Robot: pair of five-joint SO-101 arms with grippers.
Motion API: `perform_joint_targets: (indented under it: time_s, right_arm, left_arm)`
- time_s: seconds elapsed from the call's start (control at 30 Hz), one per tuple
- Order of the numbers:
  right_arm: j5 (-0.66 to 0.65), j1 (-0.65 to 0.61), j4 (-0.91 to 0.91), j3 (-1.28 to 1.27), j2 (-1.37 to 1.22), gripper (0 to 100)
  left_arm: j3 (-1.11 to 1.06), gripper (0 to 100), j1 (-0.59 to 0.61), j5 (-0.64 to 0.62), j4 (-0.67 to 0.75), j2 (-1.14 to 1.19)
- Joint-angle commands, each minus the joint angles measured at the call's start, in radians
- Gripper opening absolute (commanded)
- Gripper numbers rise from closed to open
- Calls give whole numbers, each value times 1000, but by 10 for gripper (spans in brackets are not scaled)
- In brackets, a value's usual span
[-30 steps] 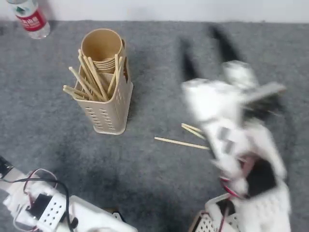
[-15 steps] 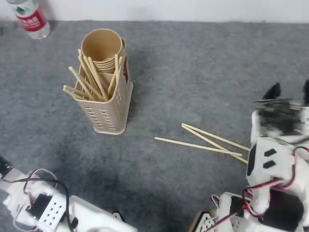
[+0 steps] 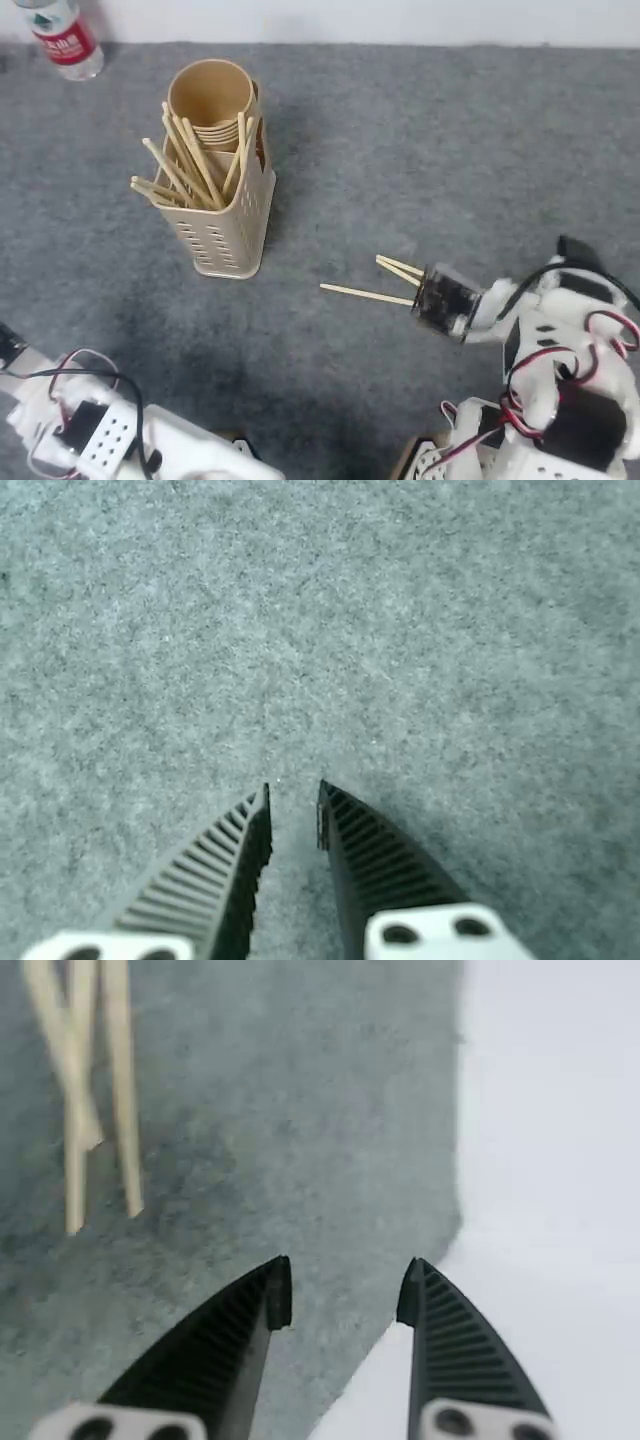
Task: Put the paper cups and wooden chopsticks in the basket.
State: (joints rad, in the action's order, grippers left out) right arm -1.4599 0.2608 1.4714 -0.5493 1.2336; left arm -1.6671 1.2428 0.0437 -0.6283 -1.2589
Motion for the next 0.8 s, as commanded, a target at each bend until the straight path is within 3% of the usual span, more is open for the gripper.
perform_joint_targets:
  time_s: [0.0, 0.2, 0.3, 0.33, 0.43, 0.77]
  right_arm:
    - [535, 10, -242, 8, 19, 180]
    - [1691, 185, -361, -66, 236, 180]
    - [2102, 179, -395, -155, 415, 180]
    - [2148, 180, -426, -189, 476, 180]
    - [2104, 242, -527, -284, 604, 180]
    - [2039, 288, -549, -336, 565, 180]
  left_arm:
    - [5, 70, 5, 9, 20, -9]
    - [5, 70, 5, 9, 20, -9]
    - [5, 70, 5, 9, 20, -9]
    - [5, 70, 5, 9, 20, -9]
    - [5, 70, 5, 9, 20, -9]
    - [5, 70, 3, 9, 20, -9]
